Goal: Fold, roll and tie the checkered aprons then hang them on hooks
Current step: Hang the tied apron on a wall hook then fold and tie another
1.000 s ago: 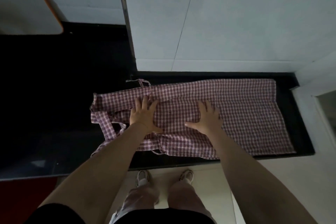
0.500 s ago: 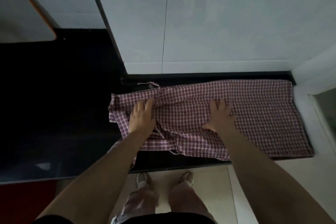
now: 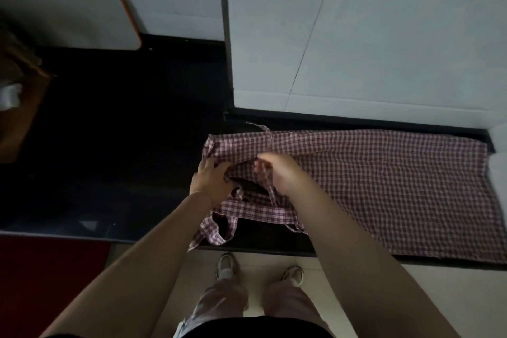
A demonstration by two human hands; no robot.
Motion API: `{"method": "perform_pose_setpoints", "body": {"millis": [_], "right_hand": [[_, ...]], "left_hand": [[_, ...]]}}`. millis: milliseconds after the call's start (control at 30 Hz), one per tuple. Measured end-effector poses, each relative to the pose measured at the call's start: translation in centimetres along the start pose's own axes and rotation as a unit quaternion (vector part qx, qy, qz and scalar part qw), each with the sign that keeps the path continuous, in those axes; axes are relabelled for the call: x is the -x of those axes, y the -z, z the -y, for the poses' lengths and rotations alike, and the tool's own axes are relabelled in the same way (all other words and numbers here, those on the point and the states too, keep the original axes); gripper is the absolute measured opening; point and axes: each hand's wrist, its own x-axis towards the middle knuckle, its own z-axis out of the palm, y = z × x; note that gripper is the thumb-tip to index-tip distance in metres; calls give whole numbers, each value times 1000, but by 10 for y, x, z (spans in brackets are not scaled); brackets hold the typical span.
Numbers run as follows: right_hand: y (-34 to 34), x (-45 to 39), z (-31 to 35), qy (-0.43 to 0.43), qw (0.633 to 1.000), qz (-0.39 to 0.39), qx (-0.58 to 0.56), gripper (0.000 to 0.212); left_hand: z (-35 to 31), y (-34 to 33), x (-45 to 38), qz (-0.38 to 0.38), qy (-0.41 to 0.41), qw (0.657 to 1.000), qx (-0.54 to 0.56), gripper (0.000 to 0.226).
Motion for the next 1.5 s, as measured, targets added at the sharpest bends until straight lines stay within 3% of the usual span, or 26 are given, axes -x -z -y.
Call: {"method": "perform_pose_setpoints", "body": {"millis": [133, 267, 367, 433, 533, 567, 633, 700, 767, 833, 900, 967, 1033, 1100, 1167, 1233, 1333, 1433, 1500], "right_hand": [[-2, 17, 33, 52, 992, 10, -118, 20], [4, 42, 57, 141, 975, -59, -164, 29], [16, 52, 52, 178, 983, -40, -3, 34], [22, 63, 39, 151, 972, 54, 172, 27], [15, 81, 19, -55, 875, 215, 430, 23], [13, 79, 12, -100, 850, 216, 471, 27], [10, 64, 3, -92, 848, 121, 508, 30], [12, 49, -7, 1, 854, -38, 519, 22], [16, 35, -22, 110, 815, -135, 553, 23], [21, 25, -43, 149, 796, -152, 567, 26], [24, 16, -62, 108, 809, -135, 562, 36], [31, 13, -68, 78, 804, -143, 572, 50], [35, 9, -70, 88, 792, -165, 581, 53], [39, 3, -70, 114, 779, -194, 585, 47], [40, -1, -69, 137, 760, -222, 595, 41], [39, -2, -70, 174, 730, -250, 612, 40], [31, -2, -70, 266, 696, -287, 602, 50], [24, -5, -67, 277, 682, -280, 616, 34], [22, -6, -66, 254, 673, -273, 639, 17]], "left_hand": [[5, 5, -4, 34, -21, 997, -67, 64], [6, 0, -4, 44, -32, 992, -110, 74], [7, 2, -7, 53, -34, 991, -117, 79], [10, 5, -12, 63, -48, 990, -118, 83], [15, 10, -16, 67, -63, 993, -79, 89], [18, 13, -14, 54, -62, 995, -52, 90], [20, 15, -7, -9, -42, 999, 5, 88], [20, 13, 3, -64, 16, 996, 60, 80], [22, 11, 11, -65, 87, 983, 149, 60], [26, 7, 12, -36, 132, 959, 249, 36], [32, 8, 8, -32, 201, 898, 389, 12], [34, 13, 5, -35, 258, 829, 495, 24], [42, 25, 8, -94, 281, 826, 479, 27], [57, 35, 12, -211, 297, 816, 449, 17], [65, 44, 15, -276, 315, 815, 401, 29], [67, 40, 10, -312, 266, 868, 280, 41], [51, 28, 10, -324, 67, 935, 126, 41], [27, 11, 10, -242, -94, 965, 34, 29], [14, 1, 9, -178, -144, 973, -18, 21]]}}
